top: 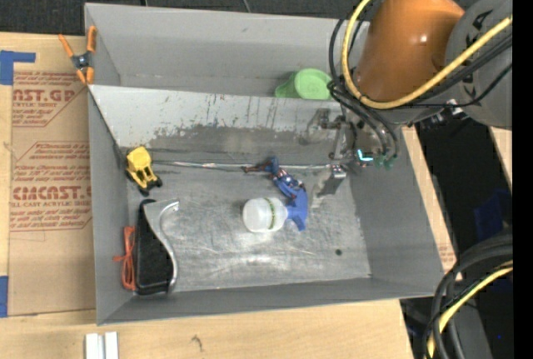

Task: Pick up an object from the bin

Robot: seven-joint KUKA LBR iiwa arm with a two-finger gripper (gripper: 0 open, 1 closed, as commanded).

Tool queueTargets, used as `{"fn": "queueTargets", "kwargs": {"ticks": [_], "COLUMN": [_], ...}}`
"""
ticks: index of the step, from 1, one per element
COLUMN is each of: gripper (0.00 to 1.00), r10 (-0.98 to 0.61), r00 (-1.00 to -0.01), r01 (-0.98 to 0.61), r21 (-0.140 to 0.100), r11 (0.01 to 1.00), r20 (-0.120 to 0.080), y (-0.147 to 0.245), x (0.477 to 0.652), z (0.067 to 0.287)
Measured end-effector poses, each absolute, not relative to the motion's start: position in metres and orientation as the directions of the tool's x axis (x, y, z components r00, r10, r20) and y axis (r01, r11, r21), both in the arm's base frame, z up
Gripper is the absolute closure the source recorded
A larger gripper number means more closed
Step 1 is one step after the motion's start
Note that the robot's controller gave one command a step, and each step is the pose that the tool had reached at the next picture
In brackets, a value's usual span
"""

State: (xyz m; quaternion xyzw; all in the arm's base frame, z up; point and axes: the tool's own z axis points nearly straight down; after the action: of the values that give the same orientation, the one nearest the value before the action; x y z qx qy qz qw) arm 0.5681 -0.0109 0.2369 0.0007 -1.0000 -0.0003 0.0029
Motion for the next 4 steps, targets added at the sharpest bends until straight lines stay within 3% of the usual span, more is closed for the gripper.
{"fn": "queueTargets", "kwargs": {"ticks": [1, 2, 3, 4], "gripper": [0.00, 1.00, 0.00, 0.00], "r10": [-0.001, -0.217, -0.217, -0.217], "r00": [-1.000, -0.976, -0.976, -0.976], "r01": [-0.001, -0.217, -0.217, -0.217], "r21": [0.000, 0.000, 0.000, 0.000], "r11": [1.000, 0.976, 0.976, 0.976], "r20": [-0.002, -0.001, -0.001, -0.001], "y": [-0.011, 0.002, 0.002, 0.002], "x": [0.570, 0.560, 0.559, 0.559], "z": [0.241, 0.109, 0.108, 0.108]}}
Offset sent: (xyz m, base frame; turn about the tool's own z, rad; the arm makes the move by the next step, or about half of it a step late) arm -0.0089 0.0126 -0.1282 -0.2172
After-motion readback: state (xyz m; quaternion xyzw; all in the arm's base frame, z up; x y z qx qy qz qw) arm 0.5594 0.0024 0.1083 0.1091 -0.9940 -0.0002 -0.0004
